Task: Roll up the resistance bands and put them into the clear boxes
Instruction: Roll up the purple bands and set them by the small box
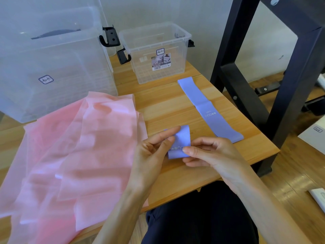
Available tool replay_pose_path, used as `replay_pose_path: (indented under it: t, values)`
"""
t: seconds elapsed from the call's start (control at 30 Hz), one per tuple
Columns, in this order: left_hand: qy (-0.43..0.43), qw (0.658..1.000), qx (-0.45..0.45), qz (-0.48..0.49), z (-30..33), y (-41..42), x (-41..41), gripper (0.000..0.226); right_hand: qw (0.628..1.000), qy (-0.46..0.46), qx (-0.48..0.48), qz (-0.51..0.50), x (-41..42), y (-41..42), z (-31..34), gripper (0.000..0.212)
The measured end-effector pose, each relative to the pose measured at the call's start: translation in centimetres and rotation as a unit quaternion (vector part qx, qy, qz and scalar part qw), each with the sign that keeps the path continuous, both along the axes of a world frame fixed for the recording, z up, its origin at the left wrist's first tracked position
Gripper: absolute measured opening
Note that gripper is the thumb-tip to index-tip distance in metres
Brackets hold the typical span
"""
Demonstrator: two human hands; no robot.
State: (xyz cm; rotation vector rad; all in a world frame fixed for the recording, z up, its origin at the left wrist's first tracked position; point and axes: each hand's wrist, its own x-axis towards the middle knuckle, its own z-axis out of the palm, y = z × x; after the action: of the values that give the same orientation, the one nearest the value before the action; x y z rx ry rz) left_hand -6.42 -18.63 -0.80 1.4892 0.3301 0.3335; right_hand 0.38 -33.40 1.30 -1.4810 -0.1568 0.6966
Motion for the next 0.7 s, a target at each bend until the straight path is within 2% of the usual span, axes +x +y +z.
replay_pose_path:
  t: [0.1,0.17,0.23,0.33,0.47,0.57,0.7]
  values:
    - [0.004,0.999,-0.023,-0.033,0.1,0.5,0.0,0.023,1.000,0.009,-0.003,-0.006,0.0,0.0,0.0,0.017]
    - [-0.004,0.997,-0.020,-0.068,-0.1,0.9,-0.2,0.041,1.000,0.011,-0.001,-0.006,0.0,0.0,0.0,0.023]
    - [-0.014,0.997,-0.022,-0.077,-0.1,1.1,-0.3,0.046,1.000,0.004,0.003,-0.006,-0.1,0.1,0.0,0.021]
    - [-0.019,0.998,-0.016,-0.063,-0.2,1.1,-0.2,0.039,0.999,0.006,0.044,-0.021,-0.3,0.1,-0.1,0.018]
    - [-0.012,0.998,-0.010,-0.065,-0.4,1.1,-0.2,0.035,0.998,-0.001,0.056,-0.008,-0.3,0.0,0.0,0.037]
    - [-0.007,0.998,-0.022,-0.059,-0.3,0.9,-0.2,0.025,0.999,-0.002,0.037,-0.016,-0.1,0.2,0.0,0.028]
    - [0.002,0.997,-0.072,-0.021,-0.4,0.7,0.0,0.028,1.000,-0.003,0.006,0.010,-0.1,0.3,-0.1,0.016]
